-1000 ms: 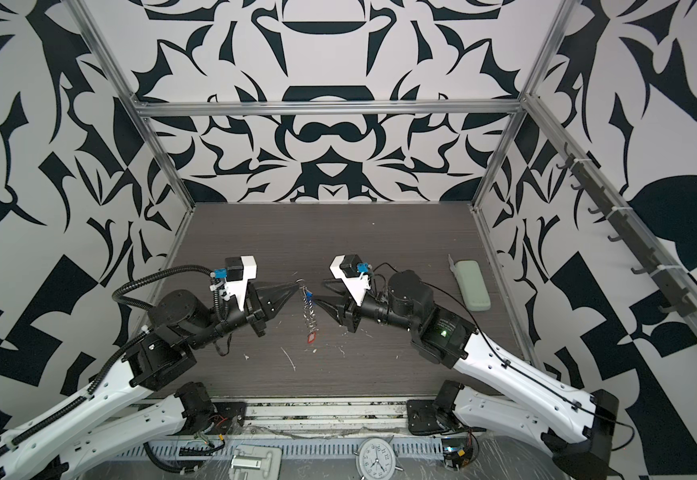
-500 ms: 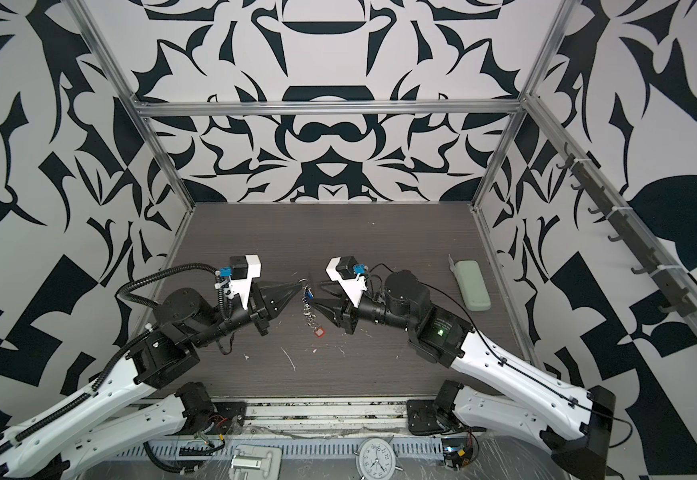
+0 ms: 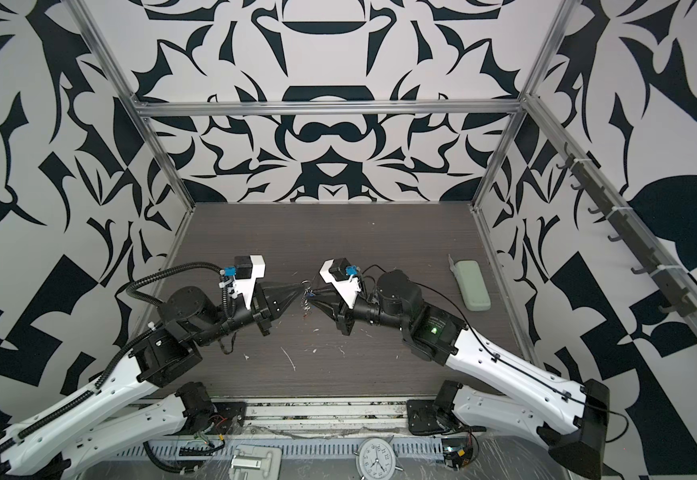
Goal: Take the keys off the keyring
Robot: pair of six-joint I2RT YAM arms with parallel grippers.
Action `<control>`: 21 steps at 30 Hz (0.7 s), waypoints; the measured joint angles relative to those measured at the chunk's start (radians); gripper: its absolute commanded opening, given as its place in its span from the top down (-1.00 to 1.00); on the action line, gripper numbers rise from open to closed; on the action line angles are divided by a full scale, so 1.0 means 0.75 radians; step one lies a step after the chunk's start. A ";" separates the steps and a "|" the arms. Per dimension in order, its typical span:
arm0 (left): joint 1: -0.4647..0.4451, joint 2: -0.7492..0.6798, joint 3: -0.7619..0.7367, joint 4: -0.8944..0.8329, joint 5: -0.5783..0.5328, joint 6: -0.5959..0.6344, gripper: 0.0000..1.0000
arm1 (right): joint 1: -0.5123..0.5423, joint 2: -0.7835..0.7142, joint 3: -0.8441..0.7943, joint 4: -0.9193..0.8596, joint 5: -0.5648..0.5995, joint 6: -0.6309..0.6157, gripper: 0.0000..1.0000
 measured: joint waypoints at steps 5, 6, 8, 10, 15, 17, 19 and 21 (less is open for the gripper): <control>-0.001 0.000 0.001 -0.010 0.004 0.001 1.00 | 0.001 -0.013 0.014 -0.048 0.012 -0.016 1.00; -0.001 -0.001 0.001 -0.014 0.004 0.001 1.00 | 0.001 -0.016 0.021 -0.066 0.012 -0.018 1.00; -0.001 -0.003 0.003 -0.027 0.007 0.001 1.00 | 0.001 -0.020 0.039 -0.108 0.011 -0.032 1.00; -0.001 -0.003 0.012 -0.041 0.014 0.001 1.00 | 0.001 -0.022 0.065 -0.153 0.011 -0.048 1.00; -0.001 0.003 0.035 -0.076 0.045 0.003 1.00 | 0.001 -0.024 0.145 -0.244 0.012 -0.094 1.00; -0.001 0.011 0.046 -0.082 0.054 0.003 1.00 | 0.001 -0.023 0.182 -0.278 0.012 -0.113 1.00; -0.001 0.015 0.052 -0.084 0.057 0.003 1.00 | 0.001 -0.022 0.206 -0.300 0.014 -0.124 1.00; -0.001 0.016 0.053 -0.085 0.056 0.002 1.00 | -0.001 -0.017 0.223 -0.306 0.018 -0.135 1.00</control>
